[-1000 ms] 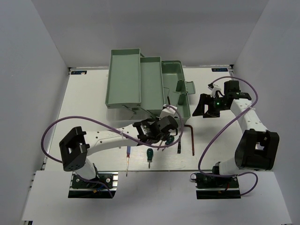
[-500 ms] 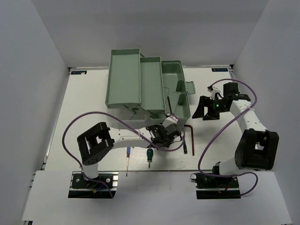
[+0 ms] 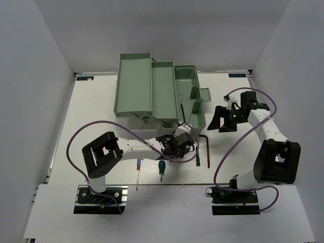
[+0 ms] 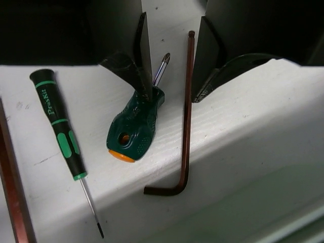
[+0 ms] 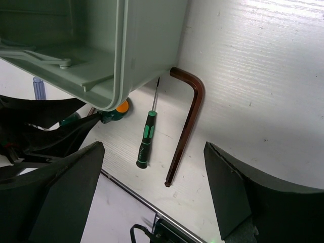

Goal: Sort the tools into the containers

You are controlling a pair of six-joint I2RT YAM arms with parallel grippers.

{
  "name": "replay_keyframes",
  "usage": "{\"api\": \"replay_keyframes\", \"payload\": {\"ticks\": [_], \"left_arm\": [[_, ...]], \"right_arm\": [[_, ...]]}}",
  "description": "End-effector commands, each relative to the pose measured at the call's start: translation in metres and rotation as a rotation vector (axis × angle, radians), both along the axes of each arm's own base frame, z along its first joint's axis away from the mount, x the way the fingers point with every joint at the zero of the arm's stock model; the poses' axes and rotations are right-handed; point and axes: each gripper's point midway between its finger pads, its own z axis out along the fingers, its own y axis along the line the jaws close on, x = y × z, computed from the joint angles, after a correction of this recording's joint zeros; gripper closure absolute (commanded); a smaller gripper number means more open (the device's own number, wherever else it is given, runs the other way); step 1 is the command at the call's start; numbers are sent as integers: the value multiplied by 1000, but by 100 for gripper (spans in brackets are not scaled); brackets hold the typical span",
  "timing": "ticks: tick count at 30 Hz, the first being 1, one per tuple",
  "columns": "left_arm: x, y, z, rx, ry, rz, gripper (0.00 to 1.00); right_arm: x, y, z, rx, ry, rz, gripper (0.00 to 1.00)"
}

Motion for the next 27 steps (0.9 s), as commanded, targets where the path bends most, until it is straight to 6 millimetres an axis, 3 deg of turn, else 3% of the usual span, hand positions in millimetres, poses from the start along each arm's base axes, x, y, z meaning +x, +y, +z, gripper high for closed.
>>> {"api": "replay_keyframes", "payload": {"ticks": [1, 2, 6, 11, 19, 27], "left_arm": [[-7, 7, 13, -39, 17, -14, 53], [-6, 5, 31, -79, -1, -15, 53], [0, 5, 70, -155, -67, -2, 53], [6, 24, 51, -82, -62, 28, 53], [10, 26, 13, -19, 3, 19, 53], [9, 16, -6, -10, 46, -22, 54]], "right_arm": [[-3, -1, 5, 3, -21, 4, 14], [-3, -1, 5, 3, -21, 4, 14], [-3, 0, 3, 12, -10, 2, 14], [-4, 1, 2, 21, -6, -2, 14], [-6, 0, 2, 13, -8, 3, 14], [-9, 0, -1, 13, 1, -2, 14]]}}
